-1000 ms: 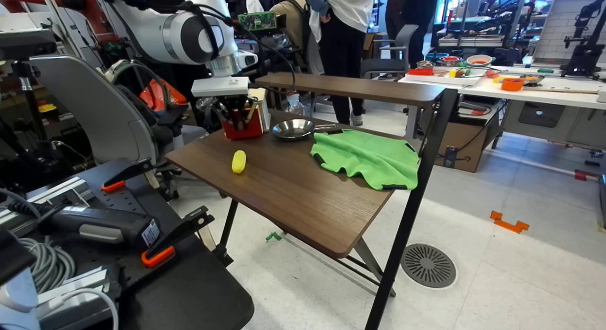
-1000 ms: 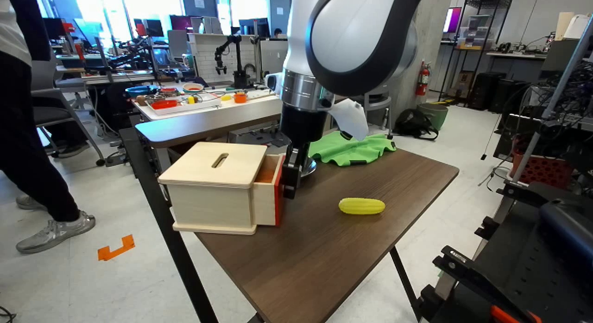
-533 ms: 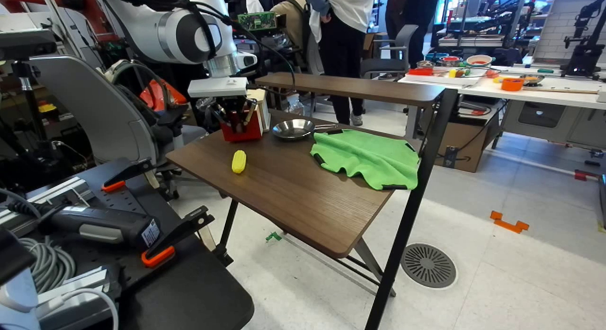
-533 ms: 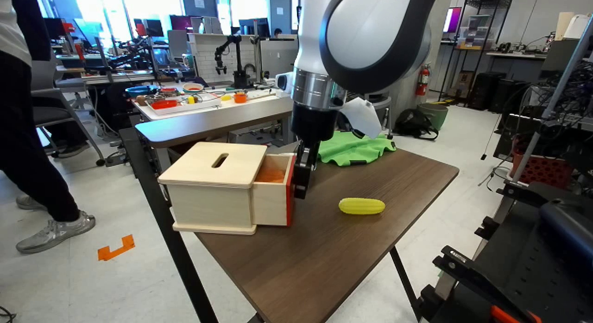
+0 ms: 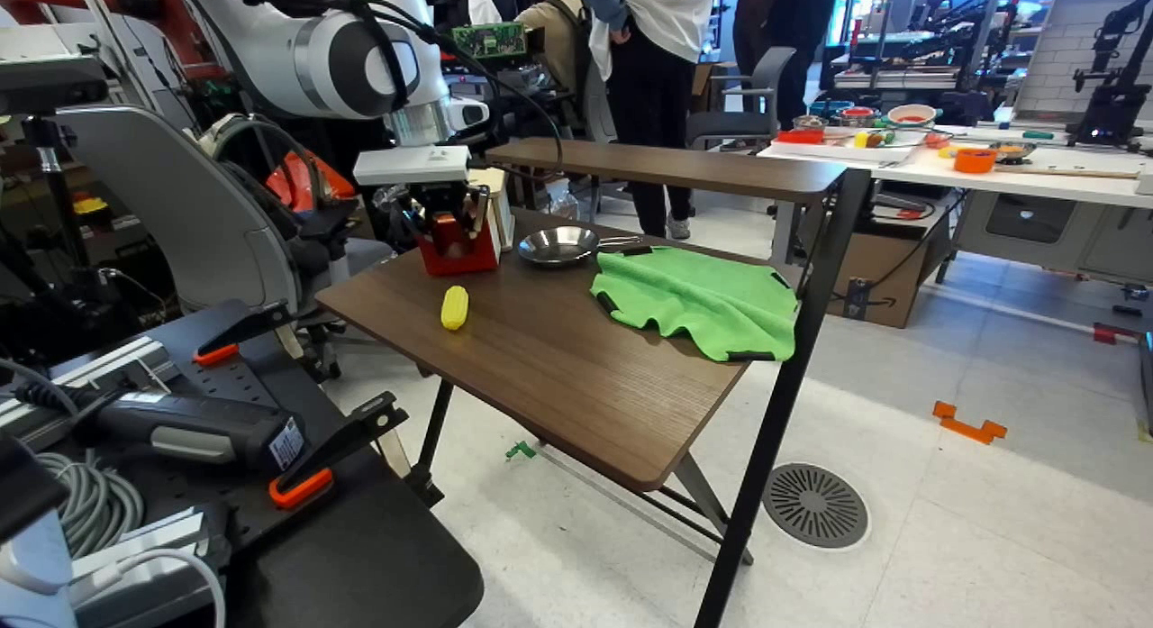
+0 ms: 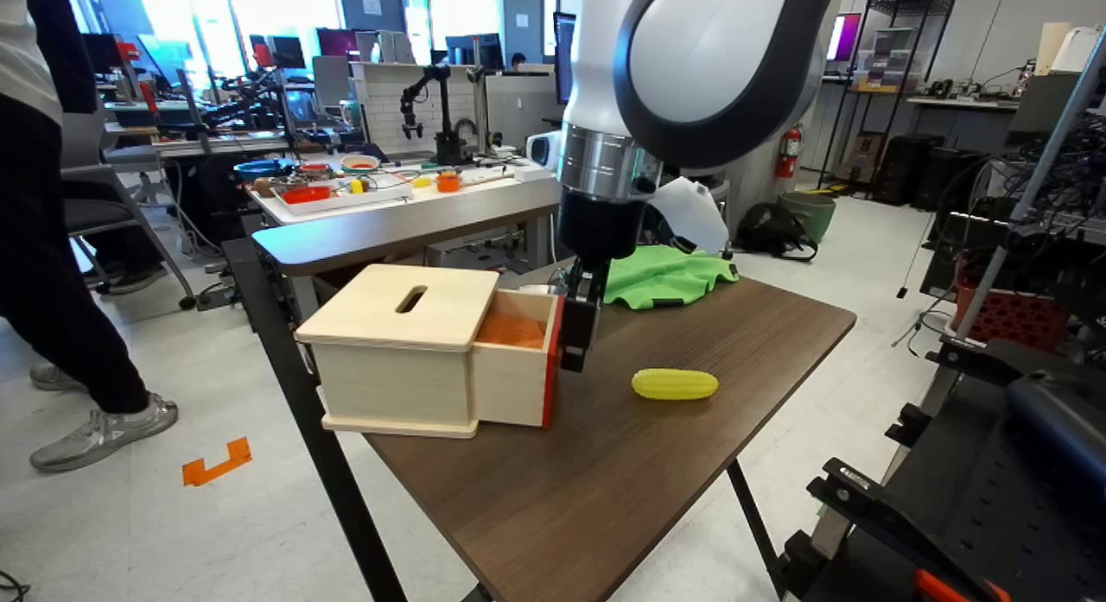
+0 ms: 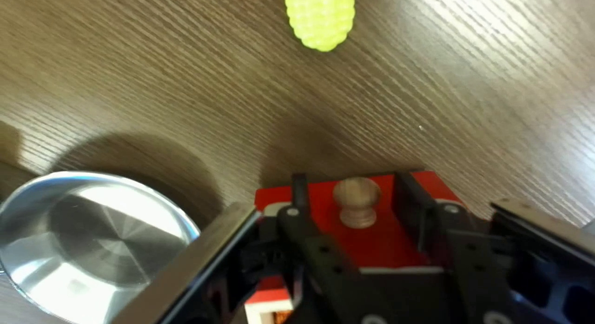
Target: Open the red drawer
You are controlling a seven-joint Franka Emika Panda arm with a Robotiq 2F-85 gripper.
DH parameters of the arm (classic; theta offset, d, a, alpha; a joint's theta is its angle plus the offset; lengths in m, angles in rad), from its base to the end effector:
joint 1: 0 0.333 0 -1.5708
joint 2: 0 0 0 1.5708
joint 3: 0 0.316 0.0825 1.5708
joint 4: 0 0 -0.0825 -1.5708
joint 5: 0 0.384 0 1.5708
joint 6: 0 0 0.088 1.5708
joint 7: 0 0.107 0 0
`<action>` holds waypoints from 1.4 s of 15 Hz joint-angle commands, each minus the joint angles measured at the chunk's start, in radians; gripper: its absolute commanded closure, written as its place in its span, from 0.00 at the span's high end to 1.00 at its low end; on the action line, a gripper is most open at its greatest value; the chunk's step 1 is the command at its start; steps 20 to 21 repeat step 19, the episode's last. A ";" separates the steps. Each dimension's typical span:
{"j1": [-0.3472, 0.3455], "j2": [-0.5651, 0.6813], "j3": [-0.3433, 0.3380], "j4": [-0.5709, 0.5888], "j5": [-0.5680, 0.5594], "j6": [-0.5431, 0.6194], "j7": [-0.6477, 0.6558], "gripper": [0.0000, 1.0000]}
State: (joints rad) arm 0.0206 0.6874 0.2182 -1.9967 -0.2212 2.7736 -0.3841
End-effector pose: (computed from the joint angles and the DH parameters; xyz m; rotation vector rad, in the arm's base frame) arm 0.5885 0.1522 0.1280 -2.8737 -1.1635 -0.1837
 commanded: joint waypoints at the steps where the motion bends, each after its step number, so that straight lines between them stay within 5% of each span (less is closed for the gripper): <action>1: -0.007 -0.034 -0.004 -0.036 0.014 0.016 -0.007 0.81; 4: -0.010 -0.033 -0.004 -0.036 0.017 0.015 -0.008 1.00; 10: -0.028 -0.102 0.024 -0.077 0.039 0.017 -0.011 1.00; 16: -0.002 -0.346 0.090 -0.213 0.134 0.039 0.027 1.00; 17: 0.008 -0.254 0.051 -0.131 0.111 0.032 0.011 1.00; 21: 0.021 -0.318 0.069 -0.175 0.126 0.033 0.023 1.00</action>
